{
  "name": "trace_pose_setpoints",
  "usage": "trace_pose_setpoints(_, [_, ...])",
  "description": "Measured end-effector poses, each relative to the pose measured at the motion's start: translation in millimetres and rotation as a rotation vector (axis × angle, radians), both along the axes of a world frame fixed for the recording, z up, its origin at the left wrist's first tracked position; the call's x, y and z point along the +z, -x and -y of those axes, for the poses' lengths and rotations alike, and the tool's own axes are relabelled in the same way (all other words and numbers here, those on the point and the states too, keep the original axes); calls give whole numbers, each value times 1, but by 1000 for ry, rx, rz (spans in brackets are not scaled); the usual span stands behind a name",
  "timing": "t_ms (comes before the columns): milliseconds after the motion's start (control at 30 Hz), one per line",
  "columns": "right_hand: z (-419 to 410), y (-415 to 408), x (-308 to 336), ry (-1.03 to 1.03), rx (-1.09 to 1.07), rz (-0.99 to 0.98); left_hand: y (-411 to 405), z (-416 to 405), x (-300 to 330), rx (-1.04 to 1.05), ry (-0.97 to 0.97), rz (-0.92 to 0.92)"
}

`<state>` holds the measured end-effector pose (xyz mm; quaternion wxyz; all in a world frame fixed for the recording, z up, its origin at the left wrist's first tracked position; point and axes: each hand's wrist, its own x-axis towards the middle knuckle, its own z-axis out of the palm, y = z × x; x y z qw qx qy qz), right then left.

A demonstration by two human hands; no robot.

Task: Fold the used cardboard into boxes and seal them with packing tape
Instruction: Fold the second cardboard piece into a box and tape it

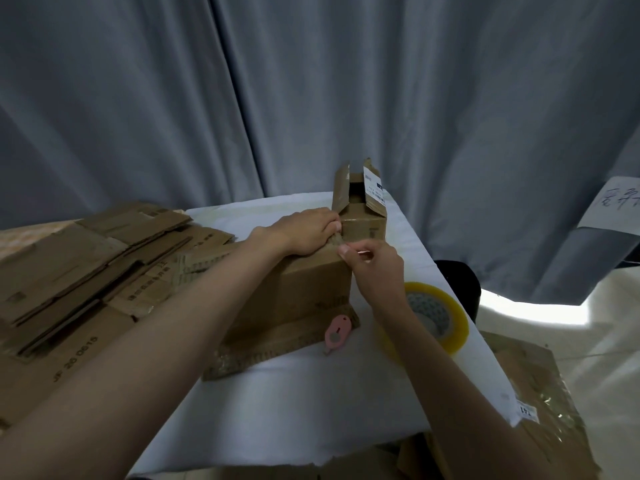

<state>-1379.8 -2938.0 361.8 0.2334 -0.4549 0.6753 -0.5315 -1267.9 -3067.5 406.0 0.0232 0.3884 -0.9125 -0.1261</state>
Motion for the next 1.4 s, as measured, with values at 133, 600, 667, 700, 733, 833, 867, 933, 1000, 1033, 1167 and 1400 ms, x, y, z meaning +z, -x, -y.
trace_pose_setpoints(133, [-2, -3, -2, 15, 72, 75, -7, -3, -4, 19, -84, -80])
trace_pose_setpoints(600, [-4, -5, -12, 94, 43, -38, -6, -12, -7, 144, -85, -226])
trace_pose_setpoints(667, [-3, -4, -12, 89, 60, -23, -5, -11, -5, 116, -95, -191])
trace_pose_setpoints(700, [-3, -3, -12, 87, 66, -10, -5, -11, -5, 108, -89, -176])
trace_pose_setpoints(733, [-3, -3, -11, 85, 68, 4, -4, -10, -5, 102, -83, -161])
trace_pose_setpoints(833, [-3, -3, -9, 77, 42, 69, -3, -7, -7, 42, -32, -96])
trace_pose_setpoints(867, [-3, -3, -9, 74, 23, 98, -3, -6, -8, 22, -10, -95])
trace_pose_setpoints(933, [-2, -5, -9, 77, -15, 126, -4, -6, -10, -6, 27, -144])
trace_pose_setpoints(1000, [-3, -7, -9, 99, -38, 95, -5, -7, -12, -43, 57, -208])
trace_pose_setpoints(1033, [-3, -8, -9, 113, -50, 76, -6, -7, -13, -66, 67, -222])
trace_pose_setpoints(1167, [-4, -10, -5, 173, -59, -18, -6, -12, -11, -112, 90, -211])
trace_pose_setpoints(1400, [-6, -8, -2, 109, -62, -79, -11, -42, 1, -60, 55, -179])
